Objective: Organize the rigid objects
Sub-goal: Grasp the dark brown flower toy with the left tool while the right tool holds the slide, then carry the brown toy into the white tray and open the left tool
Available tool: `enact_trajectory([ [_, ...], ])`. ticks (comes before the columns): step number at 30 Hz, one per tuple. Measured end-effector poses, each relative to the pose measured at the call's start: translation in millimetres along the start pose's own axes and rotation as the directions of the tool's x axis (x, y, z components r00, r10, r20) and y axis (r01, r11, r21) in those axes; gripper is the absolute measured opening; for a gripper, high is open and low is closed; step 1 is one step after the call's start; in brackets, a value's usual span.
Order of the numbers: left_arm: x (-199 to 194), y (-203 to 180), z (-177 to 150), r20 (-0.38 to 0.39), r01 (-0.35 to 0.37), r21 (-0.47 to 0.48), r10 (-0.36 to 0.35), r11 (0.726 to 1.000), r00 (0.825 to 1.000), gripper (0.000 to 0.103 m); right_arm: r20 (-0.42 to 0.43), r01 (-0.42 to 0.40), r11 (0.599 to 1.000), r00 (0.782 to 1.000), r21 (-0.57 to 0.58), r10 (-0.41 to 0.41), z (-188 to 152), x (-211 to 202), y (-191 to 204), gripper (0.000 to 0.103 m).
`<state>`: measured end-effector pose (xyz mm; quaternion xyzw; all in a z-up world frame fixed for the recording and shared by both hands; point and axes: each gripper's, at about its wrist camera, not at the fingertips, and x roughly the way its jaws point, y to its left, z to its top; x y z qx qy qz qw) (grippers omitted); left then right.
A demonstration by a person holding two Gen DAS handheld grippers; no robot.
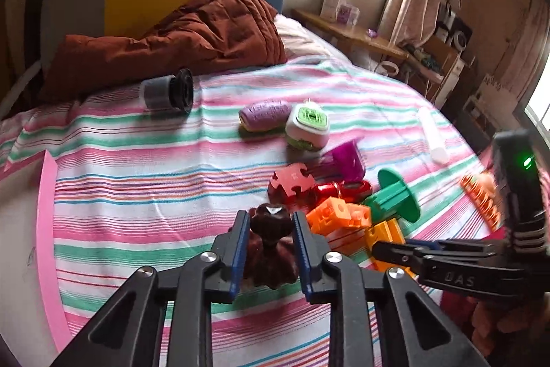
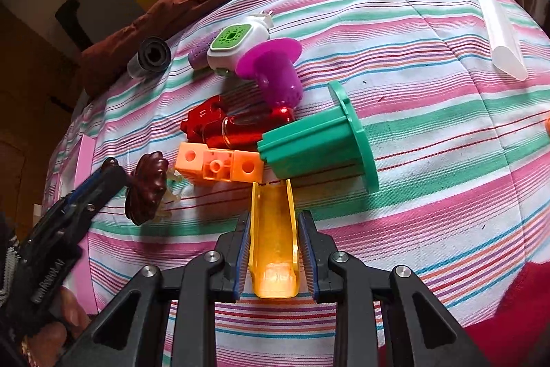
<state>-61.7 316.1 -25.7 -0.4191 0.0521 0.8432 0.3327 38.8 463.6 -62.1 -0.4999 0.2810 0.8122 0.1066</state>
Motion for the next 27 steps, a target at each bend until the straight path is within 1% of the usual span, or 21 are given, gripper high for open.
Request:
enact_trajectory([
  [4, -14.3, 9.9, 1.7, 0.026, 0.023, -0.026, -0.023, 0.999, 0.999, 0.024, -0.001, 0.008, 1.0, 1.0, -0.011, -0.008, -0.6, 0.8, 2.3, 0.028],
  [6, -19.9, 15.1, 2.1, 0.037, 0.022, -0.028, -0.021, 0.999, 0.999, 0.021, -0.003, 0.009, 1.0, 1.0, -0.009, -0.009, -0.4, 1.4, 1.9, 0.028],
  [8, -21.2, 19.5, 1.9, 0.034, 0.013, -0.023, -0.012, 1.0, 0.999, 0.021, -0.003, 0.012, 1.0, 1.0, -0.01, -0.012, -0.2, 1.7, 2.3, 0.028],
  [11, -20.0, 22.6, -2.2, 0.025, 0.033, -0.028, -0.033, 0.999, 0.999, 0.021, 0.0, 0.019, 1.0, 1.0, -0.011, -0.019, -0.7, 1.5, 3.3, 0.028],
  [13, -21.1, 17.7, -4.9, 0.034, 0.051, -0.02, -0.05, 0.998, 0.998, 0.029, 0.0, 0.022, 1.0, 1.0, -0.014, -0.022, -0.9, 1.6, 3.8, 0.028],
  [14, -21.1, 13.7, -6.1, 0.035, 0.059, -0.01, -0.058, 0.998, 0.998, 0.04, -0.001, 0.023, 1.0, 1.0, -0.015, -0.023, -0.6, 1.8, 3.9, 0.028],
  [15, -20.6, 8.6, -7.4, 0.037, 0.057, 0.004, -0.057, 0.998, 0.998, 0.045, -0.001, 0.024, 1.0, 1.0, -0.016, -0.024, -0.6, 2.0, 4.1, 0.028],
  [18, -11.6, -9.8, -8.6, 0.026, 0.04, 0.071, -0.042, 0.997, 0.999, 0.048, -0.001, 0.028, 0.999, 1.0, -0.021, -0.028, -0.6, 2.5, 5.0, 0.028],
  [19, -3.4, -16.7, -8.1, 0.006, 0.016, 0.098, -0.017, 0.995, 1.0, 0.048, -0.002, 0.029, 0.999, 1.0, -0.023, -0.029, -0.6, 2.6, 5.2, 0.028],
  [20, 1.8, -18.4, -7.5, -0.008, 0.006, 0.109, -0.005, 0.994, 1.0, 0.047, -0.002, 0.029, 0.999, 1.0, -0.023, -0.029, -0.7, 2.6, 4.9, 0.028],
  [21, 8.0, -19.3, -6.5, -0.023, 0.003, 0.114, 0.0, 0.993, 1.0, 0.043, -0.002, 0.028, 0.999, 1.0, -0.023, -0.028, -0.8, 2.1, 4.5, 0.028],
  [22, 11.9, -17.1, -5.3, -0.034, 0.005, 0.102, -0.001, 0.995, 0.999, 0.035, -0.002, 0.027, 0.999, 1.0, -0.021, -0.027, -0.9, 2.0, 4.2, 0.028],
  [23, 12.8, -14.1, -6.1, -0.039, 0.014, 0.089, -0.011, 0.996, 0.999, 0.025, -0.002, 0.026, 0.999, 1.0, -0.02, -0.026, -0.8, 2.3, 4.3, 0.028],
  [24, 12.5, -9.4, -5.8, -0.042, 0.028, 0.068, -0.026, 0.997, 0.999, 0.023, -0.002, 0.025, 1.0, 1.0, -0.019, -0.025, -0.6, 2.4, 4.6, 0.028],
  [27, 5.2, 0.7, -5.9, -0.028, 0.017, 0.053, -0.015, 0.998, 0.999, 0.023, -0.002, 0.025, 0.999, 1.0, -0.019, -0.025, -0.8, 2.4, 4.4, 0.028],
])
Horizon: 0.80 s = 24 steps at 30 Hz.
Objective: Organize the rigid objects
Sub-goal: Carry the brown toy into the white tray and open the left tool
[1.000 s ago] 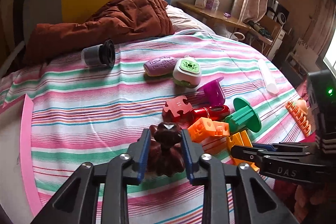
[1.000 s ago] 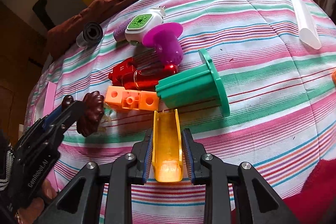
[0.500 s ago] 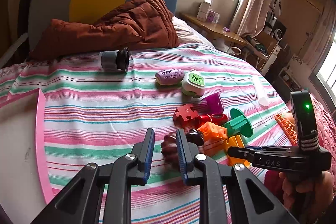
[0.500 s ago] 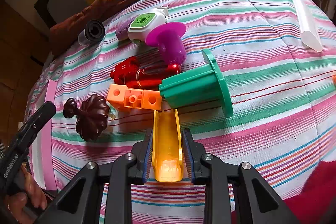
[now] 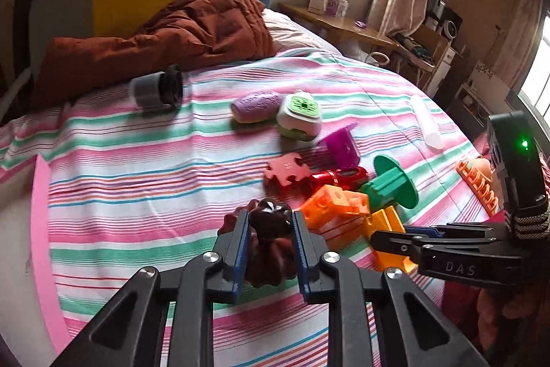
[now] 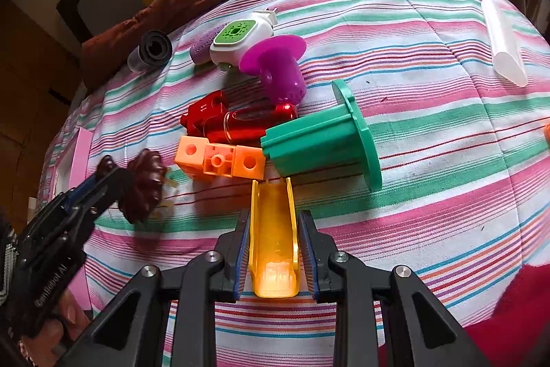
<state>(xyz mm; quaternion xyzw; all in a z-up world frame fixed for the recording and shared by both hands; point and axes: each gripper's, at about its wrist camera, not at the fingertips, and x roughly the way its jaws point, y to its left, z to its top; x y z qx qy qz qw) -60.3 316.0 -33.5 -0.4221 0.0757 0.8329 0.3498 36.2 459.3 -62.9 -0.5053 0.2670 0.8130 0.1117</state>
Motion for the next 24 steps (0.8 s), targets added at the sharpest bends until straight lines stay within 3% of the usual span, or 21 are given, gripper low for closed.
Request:
enact_trajectory([
  [14, -63.7, 68.6, -3.1, 0.09, 0.026, -0.163, -0.012, 0.986, 0.996, 0.023, 0.0, -0.033, 0.998, 0.999, -0.045, 0.033, -1.5, 1.0, 9.7, 0.026],
  [20, -98.1, 109.7, 1.0, 0.151, -0.004, -0.216, 0.037, 0.976, 0.988, 0.023, 0.001, -0.045, 0.996, 0.999, -0.073, 0.045, -3.0, 1.3, 16.5, 0.026],
  [24, -113.6, 147.2, -2.4, 0.165, -0.06, -0.267, 0.106, 0.962, 0.981, 0.023, 0.004, -0.042, 0.995, 0.999, -0.091, 0.043, -4.1, 1.4, 20.8, 0.026],
])
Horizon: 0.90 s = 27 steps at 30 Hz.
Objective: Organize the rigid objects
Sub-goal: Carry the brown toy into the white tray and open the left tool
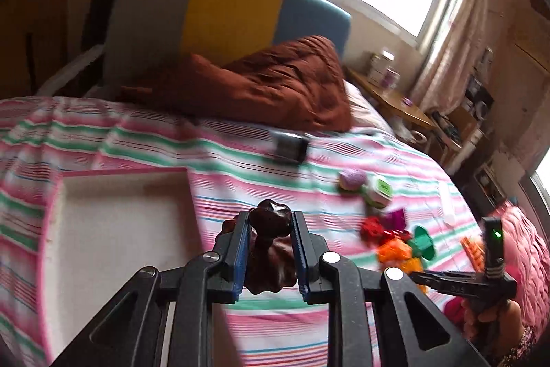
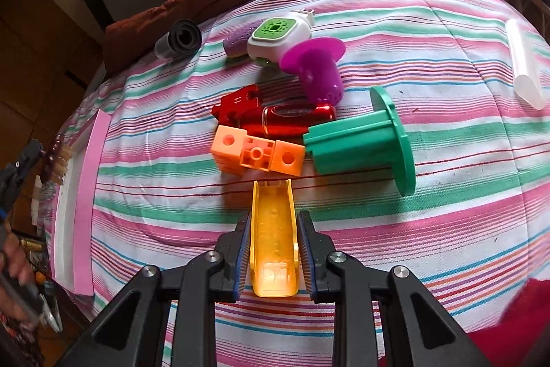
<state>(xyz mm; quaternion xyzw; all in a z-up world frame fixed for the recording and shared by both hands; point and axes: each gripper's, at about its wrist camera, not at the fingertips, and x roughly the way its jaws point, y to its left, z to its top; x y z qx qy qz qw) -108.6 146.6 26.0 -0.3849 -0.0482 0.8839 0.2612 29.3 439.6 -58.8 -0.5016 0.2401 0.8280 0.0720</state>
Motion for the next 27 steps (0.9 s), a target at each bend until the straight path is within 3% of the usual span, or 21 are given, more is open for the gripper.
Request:
enact_trajectory([
  [7, -0.4, 71.9, 5.3, -0.004, -0.134, -0.091, 0.135, 0.987, 0.991, 0.023, 0.014, -0.052, 0.999, 0.999, -0.011, 0.052, -0.7, -3.0, 4.8, 0.026],
  [13, 7.5, 126.0, 7.1, -0.023, -0.237, -0.143, 0.236, 0.961, 0.971, 0.022, 0.033, -0.094, 0.996, 0.995, -0.011, 0.094, -1.6, -8.6, 6.9, 0.027],
  [19, 15.8, 152.1, 7.0, -0.03, -0.294, -0.156, 0.293, 0.943, 0.956, 0.022, 0.042, -0.126, 0.991, 0.991, -0.043, 0.128, -2.0, -12.1, 13.5, 0.026],
  [25, 20.4, 154.3, 11.4, 0.0, -0.324, -0.129, 0.327, 0.937, 0.945, 0.023, 0.05, -0.147, 0.985, 0.987, -0.088, 0.152, -4.1, -15.4, 22.8, 0.026],
  [27, 18.7, 155.4, 13.0, 0.004, -0.334, -0.132, 0.337, 0.933, 0.941, 0.03, 0.052, -0.152, 0.983, 0.986, -0.099, 0.158, -4.1, -15.6, 25.6, 0.026],
])
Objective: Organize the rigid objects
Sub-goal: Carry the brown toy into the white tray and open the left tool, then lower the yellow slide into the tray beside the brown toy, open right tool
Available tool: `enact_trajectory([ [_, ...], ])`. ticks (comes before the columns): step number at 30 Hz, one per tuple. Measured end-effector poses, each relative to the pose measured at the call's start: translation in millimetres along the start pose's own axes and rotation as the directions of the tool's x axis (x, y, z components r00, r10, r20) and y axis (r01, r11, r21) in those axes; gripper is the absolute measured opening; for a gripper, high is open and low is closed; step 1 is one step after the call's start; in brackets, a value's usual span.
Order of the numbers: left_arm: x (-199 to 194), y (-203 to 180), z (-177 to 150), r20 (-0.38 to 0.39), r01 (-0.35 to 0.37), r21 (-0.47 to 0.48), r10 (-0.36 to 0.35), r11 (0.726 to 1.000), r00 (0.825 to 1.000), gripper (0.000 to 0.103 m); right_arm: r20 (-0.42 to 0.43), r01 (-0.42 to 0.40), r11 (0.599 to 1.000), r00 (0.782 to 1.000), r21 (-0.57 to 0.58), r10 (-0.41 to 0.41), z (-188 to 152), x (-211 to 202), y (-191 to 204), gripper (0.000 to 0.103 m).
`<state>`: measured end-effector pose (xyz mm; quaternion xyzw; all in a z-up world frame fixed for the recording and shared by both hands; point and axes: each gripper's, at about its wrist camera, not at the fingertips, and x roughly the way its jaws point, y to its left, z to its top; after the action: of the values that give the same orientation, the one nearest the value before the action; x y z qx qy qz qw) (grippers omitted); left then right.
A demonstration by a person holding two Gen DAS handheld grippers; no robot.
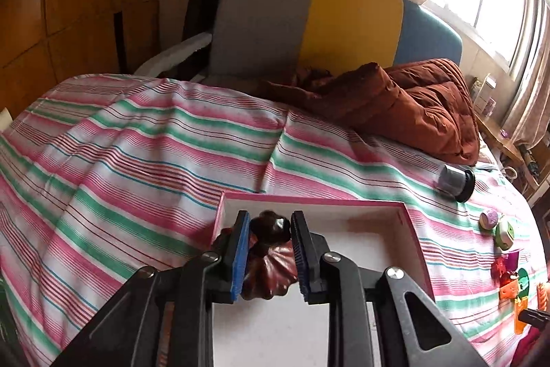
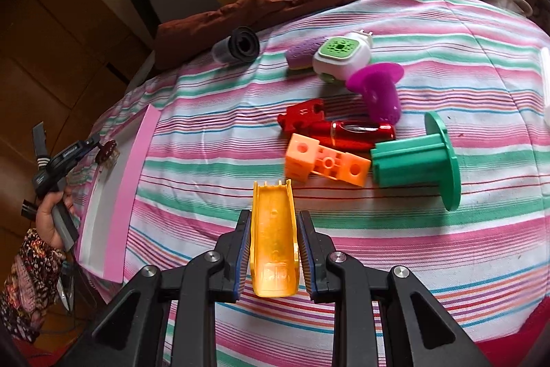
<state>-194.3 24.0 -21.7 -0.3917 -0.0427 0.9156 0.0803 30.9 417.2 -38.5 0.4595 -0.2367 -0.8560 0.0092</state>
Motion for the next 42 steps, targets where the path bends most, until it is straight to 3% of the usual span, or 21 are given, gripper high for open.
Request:
enact_trajectory([
  [4, -15.5, 9.7, 1.0, 0.032, -0.03, -0.043, 0.032, 0.999, 0.999, 0.037, 0.021, -0.013, 0.999, 1.0, -0.032, 0.014, 0.3, -2.7, 7.7, 0.026],
  [7, -36.9, 23.4, -1.0, 0.079, 0.006, -0.119, 0.004, 0.993, 0.997, 0.041, 0.038, -0.028, 0.998, 0.999, -0.06, 0.03, 0.7, -4.8, 15.3, 0.026],
  [11, -53.7, 30.8, -18.4, 0.068, 0.037, -0.163, -0.026, 0.986, 0.997, 0.043, 0.013, -0.035, 0.999, 0.999, -0.041, 0.036, -0.1, 2.9, 23.9, 0.026],
  [16, -66.1, 18.5, -56.0, 0.014, 0.083, -0.107, -0.082, 0.991, 0.997, 0.043, -0.007, -0.084, 0.996, 0.996, -0.024, 0.084, 0.8, 16.1, 48.6, 0.026],
  [20, -71.0, -2.3, -80.6, -0.024, 0.111, -0.029, -0.112, 0.993, 0.993, 0.043, -0.024, -0.122, 0.99, 0.992, -0.075, 0.12, 8.5, 27.9, 86.7, 0.026],
  [30, -75.8, -13.9, -105.8, -0.054, 0.128, 0.024, -0.126, 0.992, 0.991, 0.043, -0.065, -0.205, 0.963, 0.978, -0.175, 0.197, 31.9, 70.7, 186.1, 0.026],
  [35, -75.2, -8.5, -112.5, -0.068, 0.127, -0.001, -0.127, 0.992, 0.99, 0.043, -0.1, -0.206, 0.96, 0.977, -0.187, 0.19, 42.8, 105.1, 230.7, 0.027],
  [42, -79.0, -5.1, -118.7, -0.07, 0.122, -0.008, -0.122, 0.993, 0.99, 0.043, -0.124, -0.146, 0.955, 0.985, -0.257, 0.117, 56.3, 156.0, 280.3, 0.027],
])
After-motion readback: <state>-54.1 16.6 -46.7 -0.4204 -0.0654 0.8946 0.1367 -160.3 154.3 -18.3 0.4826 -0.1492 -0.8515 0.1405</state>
